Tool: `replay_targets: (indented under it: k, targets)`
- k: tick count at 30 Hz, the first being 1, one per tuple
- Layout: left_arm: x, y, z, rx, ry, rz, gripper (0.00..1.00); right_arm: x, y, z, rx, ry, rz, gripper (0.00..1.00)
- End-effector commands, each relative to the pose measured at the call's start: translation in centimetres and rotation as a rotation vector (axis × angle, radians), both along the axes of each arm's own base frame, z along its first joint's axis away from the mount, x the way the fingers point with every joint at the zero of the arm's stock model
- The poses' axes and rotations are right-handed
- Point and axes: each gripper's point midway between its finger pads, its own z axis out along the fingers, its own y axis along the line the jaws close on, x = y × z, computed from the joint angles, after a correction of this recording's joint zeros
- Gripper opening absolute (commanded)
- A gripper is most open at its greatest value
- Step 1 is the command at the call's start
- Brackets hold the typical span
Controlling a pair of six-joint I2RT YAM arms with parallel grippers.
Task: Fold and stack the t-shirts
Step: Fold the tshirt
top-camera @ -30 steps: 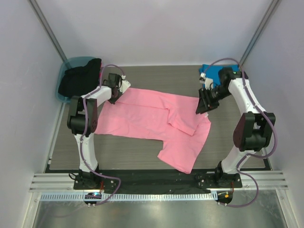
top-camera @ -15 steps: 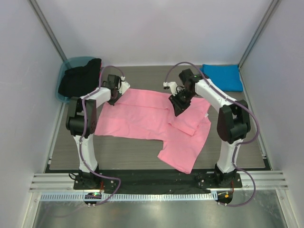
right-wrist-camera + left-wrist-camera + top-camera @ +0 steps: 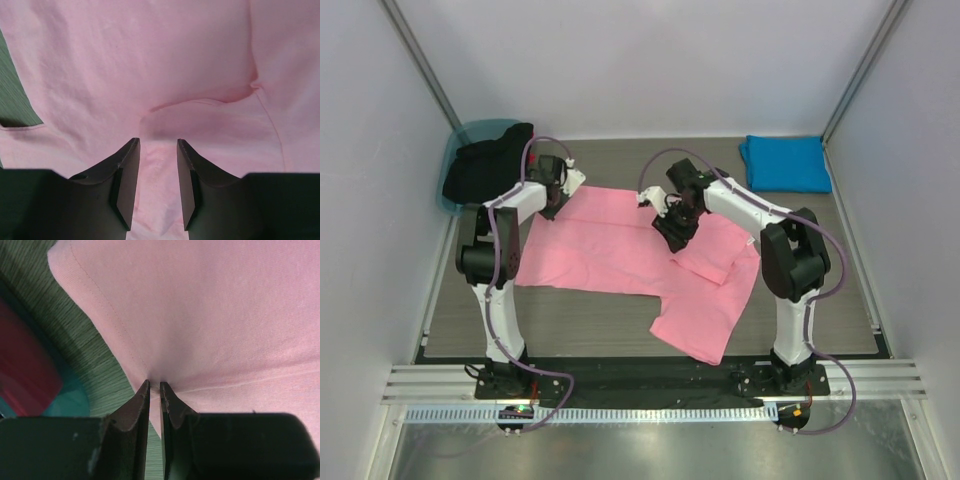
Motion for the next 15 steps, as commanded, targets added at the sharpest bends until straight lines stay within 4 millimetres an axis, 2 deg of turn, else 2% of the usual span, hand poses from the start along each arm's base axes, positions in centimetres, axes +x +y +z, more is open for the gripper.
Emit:
replay_targets:
  k: [1,8,15]
  targets:
    - [0.2,0.1,-0.4,-0.019,0.016,0.018,0.14,-0.3,0.4,-0.7,-0.039,-0.041,0.076,0.42]
    - [0.1,0.1,-0.7,-0.022,0.022,0.017,0.14,-0.9,1.4,-1.6,-0.085,-0.092,0.148,0.44]
    - [0.2,0.1,-0.7,-0.022,0.021,0.021,0.14,-1.2,1.4,-2.7,-0.132,-0.106,0.182,0.44]
